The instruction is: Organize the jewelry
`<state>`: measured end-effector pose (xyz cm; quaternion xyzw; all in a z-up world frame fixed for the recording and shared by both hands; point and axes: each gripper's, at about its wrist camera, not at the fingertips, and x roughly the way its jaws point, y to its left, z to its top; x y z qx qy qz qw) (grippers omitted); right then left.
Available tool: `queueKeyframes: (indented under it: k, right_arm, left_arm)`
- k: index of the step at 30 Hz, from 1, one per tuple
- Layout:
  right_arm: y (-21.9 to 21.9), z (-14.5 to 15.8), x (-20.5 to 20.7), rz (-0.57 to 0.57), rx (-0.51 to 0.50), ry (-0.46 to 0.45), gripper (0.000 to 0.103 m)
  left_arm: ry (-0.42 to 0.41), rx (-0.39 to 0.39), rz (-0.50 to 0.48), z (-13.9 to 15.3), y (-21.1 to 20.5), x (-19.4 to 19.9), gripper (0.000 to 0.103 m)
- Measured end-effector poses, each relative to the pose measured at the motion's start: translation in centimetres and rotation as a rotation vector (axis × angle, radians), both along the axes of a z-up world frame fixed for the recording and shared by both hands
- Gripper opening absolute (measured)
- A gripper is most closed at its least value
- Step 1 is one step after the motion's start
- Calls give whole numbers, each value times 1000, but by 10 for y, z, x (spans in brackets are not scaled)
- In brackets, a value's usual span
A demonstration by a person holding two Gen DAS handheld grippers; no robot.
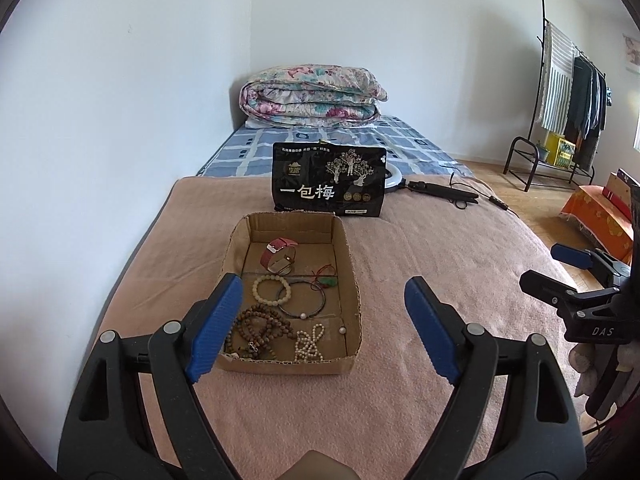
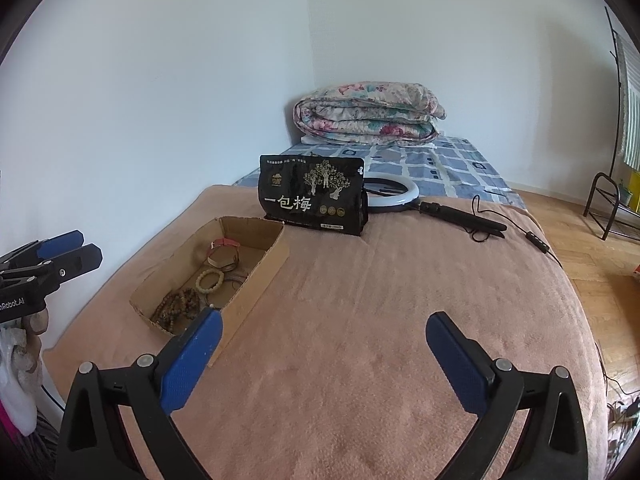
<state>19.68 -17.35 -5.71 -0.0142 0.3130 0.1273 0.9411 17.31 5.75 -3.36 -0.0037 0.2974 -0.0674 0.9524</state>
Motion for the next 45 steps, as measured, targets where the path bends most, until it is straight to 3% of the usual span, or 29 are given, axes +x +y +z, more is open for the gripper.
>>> queueKeyframes:
  k: [16,20,26,45]
  right_arm:
    - [1,-5,3,7,-1,2,103]
    - [1,-5,3,5,0,1,103]
    - [1,-6,4,8,-3,7,103]
    - [2,-11,5,9,-11,18,103]
  left_arm:
    - [4,23,-3,-5,-4,6,87]
    - [-10,27,7,-4,-5,4,98]
    - [-32,47,24,-1,-4,5,101]
    - [-17,96,71,-1,-2,5,102]
